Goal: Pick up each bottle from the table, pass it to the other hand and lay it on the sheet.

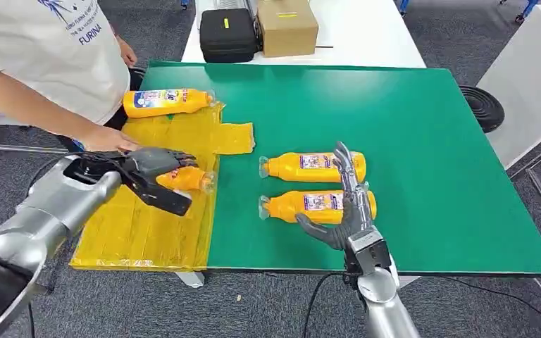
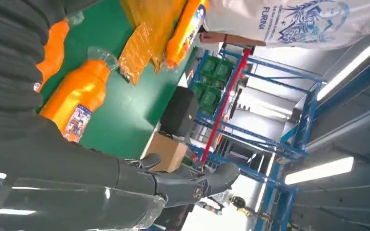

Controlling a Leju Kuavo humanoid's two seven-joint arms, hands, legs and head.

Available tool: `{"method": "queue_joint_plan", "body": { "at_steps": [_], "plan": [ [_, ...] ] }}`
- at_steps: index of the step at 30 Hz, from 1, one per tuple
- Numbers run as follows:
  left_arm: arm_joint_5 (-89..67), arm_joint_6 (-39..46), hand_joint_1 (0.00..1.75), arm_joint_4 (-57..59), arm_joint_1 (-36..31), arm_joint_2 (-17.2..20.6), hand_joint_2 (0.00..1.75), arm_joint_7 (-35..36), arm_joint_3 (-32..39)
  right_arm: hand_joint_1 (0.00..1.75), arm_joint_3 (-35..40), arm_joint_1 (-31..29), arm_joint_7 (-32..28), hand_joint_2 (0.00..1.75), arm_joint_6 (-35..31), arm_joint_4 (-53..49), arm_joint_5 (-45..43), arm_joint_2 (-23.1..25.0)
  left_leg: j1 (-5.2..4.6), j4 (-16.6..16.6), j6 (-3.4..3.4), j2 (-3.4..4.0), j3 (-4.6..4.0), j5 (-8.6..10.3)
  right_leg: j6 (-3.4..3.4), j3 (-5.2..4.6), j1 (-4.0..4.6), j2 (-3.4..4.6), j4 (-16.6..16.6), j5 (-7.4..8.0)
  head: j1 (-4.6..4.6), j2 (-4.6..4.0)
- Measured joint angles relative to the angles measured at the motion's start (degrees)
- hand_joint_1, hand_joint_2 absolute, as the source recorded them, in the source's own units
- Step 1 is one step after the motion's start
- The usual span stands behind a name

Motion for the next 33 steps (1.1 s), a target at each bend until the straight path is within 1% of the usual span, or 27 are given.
{"method": "queue_joint_plan", "body": {
  "at_steps": [2,5,6,8,10,12,13,16,19,20,22,24,26,28,30,33],
  "plan": [
    [9.0,2.0,0.0,-4.3,1.7,1.4,0.0,-1.0,4.1,0.0,-0.1,0.0,0.0,1.75,0.1,-0.1,0.6,-0.3,-0.01,0.0,0.0,-0.04,0.0,0.0,-0.01,0.02,-0.01,-0.02,0.0,-0.02,0.0,0.0],
    [18.7,6.3,0.0,-10.2,7.1,1.8,0.0,-2.8,10.4,0.0,-0.7,0.0,0.0,1.75,0.9,-0.4,2.5,-0.3,-0.03,0.0,0.0,-0.02,0.0,-0.05,-0.01,0.02,-0.06,0.01,0.0,-0.03,0.0,0.0],
    [20.3,7.3,0.0,-11.7,9.2,1.7,1.75,-3.4,12.0,0.0,-0.8,0.0,0.0,1.75,1.0,-0.5,3.3,-0.3,-0.03,0.0,-0.01,-0.01,0.01,-0.05,-0.01,0.0,-0.08,0.02,0.0,-0.03,0.02,0.0],
    [24.5,9.4,0.0,-15.7,14.4,0.7,1.75,-5.6,16.5,0.0,-1.2,0.0,0.0,1.75,0.9,-0.4,6.7,-0.3,-0.08,0.0,0.0,0.0,0.0,-0.06,-0.01,-0.01,-0.17,0.02,0.0,-0.03,0.02,0.0],
    [27.9,9.6,0.0,-19.0,19.2,-0.7,1.75,-6.6,21.2,0.0,-1.9,-0.1,1.0,1.75,0.2,-0.2,13.2,-0.3,-0.09,0.0,0.01,-0.01,-0.02,-0.06,-0.01,-0.02,-0.16,0.02,0.0,-0.03,0.02,0.0],
    [31.1,9.3,0.0,-21.7,23.1,-2.1,1.75,-7.1,25.6,0.0,-2.9,-0.5,4.6,1.75,0.2,0.4,21.9,-0.4,-0.08,0.0,0.01,-0.02,-0.02,-0.06,0.0,-0.02,-0.16,0.01,0.0,-0.03,0.0,0.0],
    [31.8,9.2,0.0,-22.7,24.8,-2.9,1.75,-7.2,27.5,0.0,-3.4,-0.7,5.7,1.75,0.4,0.6,24.2,-0.5,-0.08,0.0,0.01,-0.02,-0.02,-0.06,0.0,-0.03,-0.16,0.01,0.0,-0.03,0.0,0.0],
    [32.2,8.6,0.0,-25.5,28.5,-4.2,1.75,-7.3,31.6,0.0,-4.9,-1.3,6.5,1.75,1.0,1.3,25.9,-0.8,-0.08,0.0,0.01,-0.02,-0.02,-0.06,0.0,-0.02,-0.13,0.0,0.0,-0.03,0.0,0.0],
    [32.1,8.2,0.0,-27.1,30.2,-5.0,1.75,-7.3,34.0,0.0,-5.7,-1.6,6.6,1.75,1.2,1.7,26.6,-0.9,-0.07,0.0,0.01,-0.03,-0.03,-0.05,-0.01,-0.02,-0.1,-0.01,0.0,-0.03,0.0,0.0],
    [32.2,8.1,0.0,-27.5,30.6,-5.3,1.75,-7.1,34.7,0.0,-5.8,-1.8,7.4,1.75,1.5,1.8,27.6,-0.9,-0.07,0.0,0.0,-0.02,-0.02,-0.05,-0.01,-0.02,-0.09,0.0,0.0,-0.03,0.02,0.0],
    [32.4,7.6,0.0,-28.3,31.7,-6.1,1.75,-6.3,36.5,0.0,-5.8,-3.2,11.0,1.75,2.8,2.9,30.6,-1.7,-0.07,0.0,0.0,-0.01,-0.02,-0.06,0.0,-0.01,-0.08,0.01,0.0,-0.02,0.0,0.0],
    [32.2,7.6,0.0,-28.8,32.9,-7.1,1.75,-5.4,38.2,0.0,-5.8,-6.0,15.7,1.75,4.2,5.9,34.3,-3.5,-0.07,0.0,0.01,-0.01,-0.03,-0.05,0.0,-0.01,-0.1,0.01,0.0,-0.01,0.02,0.0],
    [31.6,8.6,0.0,-29.0,34.0,-8.2,1.75,-4.6,39.5,0.0,-5.8,-10.0,18.4,1.75,5.4,10.5,37.4,-5.9,-0.09,0.0,0.1,-0.05,-0.1,0.02,0.05,0.0,-0.17,-0.02,0.0,0.02,0.04,0.0],
    [31.0,9.6,0.0,-29.4,35.0,-9.1,1.75,-3.8,40.6,0.0,-5.6,-15.3,18.9,1.75,6.4,16.4,39.3,-7.8,-0.1,0.0,0.17,-0.05,-0.15,0.07,0.22,-0.03,-0.19,-0.01,0.0,0.15,0.04,0.0],
    [30.7,10.4,0.0,-29.9,36.0,-9.6,1.75,-3.1,41.6,0.0,-4.8,-20.9,19.0,1.75,7.9,23.4,40.6,-9.4,-0.14,0.0,0.21,-0.05,-0.15,0.1,0.22,-0.02,-0.2,-0.01,0.0,0.15,0.02,0.0],
    [30.5,10.9,0.0,-30.5,37.4,-10.0,1.75,-2.6,42.6,0.0,-2.9,-27.3,18.9,1.75,11.0,31.8,42.0,-10.5,-0.17,0.0,0.2,-0.05,-0.13,0.11,0.22,-0.04,-0.19,-0.02,0.0,0.15,0.0,0.0]
  ]
}}
